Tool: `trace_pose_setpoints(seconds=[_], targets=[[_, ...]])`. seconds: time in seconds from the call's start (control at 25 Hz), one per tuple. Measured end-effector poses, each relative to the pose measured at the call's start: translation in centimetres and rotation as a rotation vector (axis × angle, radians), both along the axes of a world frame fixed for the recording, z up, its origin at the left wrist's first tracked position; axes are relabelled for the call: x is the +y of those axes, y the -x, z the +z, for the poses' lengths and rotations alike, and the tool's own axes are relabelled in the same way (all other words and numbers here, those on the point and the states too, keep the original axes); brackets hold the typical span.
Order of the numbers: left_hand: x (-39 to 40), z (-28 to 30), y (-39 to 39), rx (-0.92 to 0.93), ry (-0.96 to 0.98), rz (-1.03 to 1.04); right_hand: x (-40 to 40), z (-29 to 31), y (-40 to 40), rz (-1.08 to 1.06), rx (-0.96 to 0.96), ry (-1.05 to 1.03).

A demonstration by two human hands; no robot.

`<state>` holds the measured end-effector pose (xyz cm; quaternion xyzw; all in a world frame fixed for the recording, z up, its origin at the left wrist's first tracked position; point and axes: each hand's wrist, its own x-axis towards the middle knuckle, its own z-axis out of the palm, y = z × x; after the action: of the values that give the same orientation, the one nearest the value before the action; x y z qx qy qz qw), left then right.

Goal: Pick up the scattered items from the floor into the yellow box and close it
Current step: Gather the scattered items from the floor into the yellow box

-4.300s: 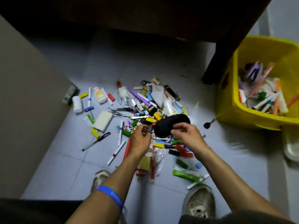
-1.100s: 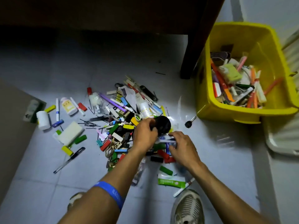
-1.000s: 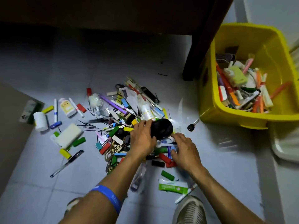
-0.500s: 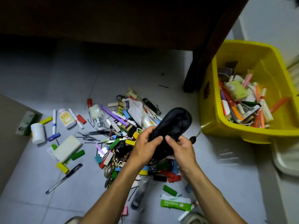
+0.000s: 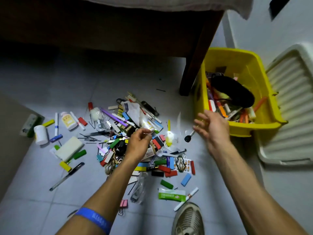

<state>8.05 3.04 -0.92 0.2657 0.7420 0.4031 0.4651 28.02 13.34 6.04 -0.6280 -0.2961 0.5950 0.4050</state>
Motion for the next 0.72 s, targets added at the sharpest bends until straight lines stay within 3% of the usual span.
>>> trace_pose_setpoints(seconds=[0.16, 0.24, 0.32, 0.44, 0.72], targets=[[-3.4, -5.3, 0.0, 0.126, 0.190, -0.115, -6.6, -9.1, 1.0, 0.462, -0.403, 0.102], [-4.8, -7.2, 0.3, 0.177, 0.221, -0.145, -8.3, -12.8, 1.7, 0.803, -0.769, -0.059], [-6.0, -8.6, 1.1, 0.198, 0.223, -0.126, -8.8, -15.1, 2.9, 1.007, -0.977, -0.245], [-7.6, -9.3, 2.8, 0.241, 0.247, -0.046, -8.6, -16.2, 4.6, 1.049, -1.079, -0.325], [-5.5, -7.8, 6.9, 0.281, 0.166, 0.119, -6.0, -14.1, 8.8, 1.060, -1.041, -0.542]])
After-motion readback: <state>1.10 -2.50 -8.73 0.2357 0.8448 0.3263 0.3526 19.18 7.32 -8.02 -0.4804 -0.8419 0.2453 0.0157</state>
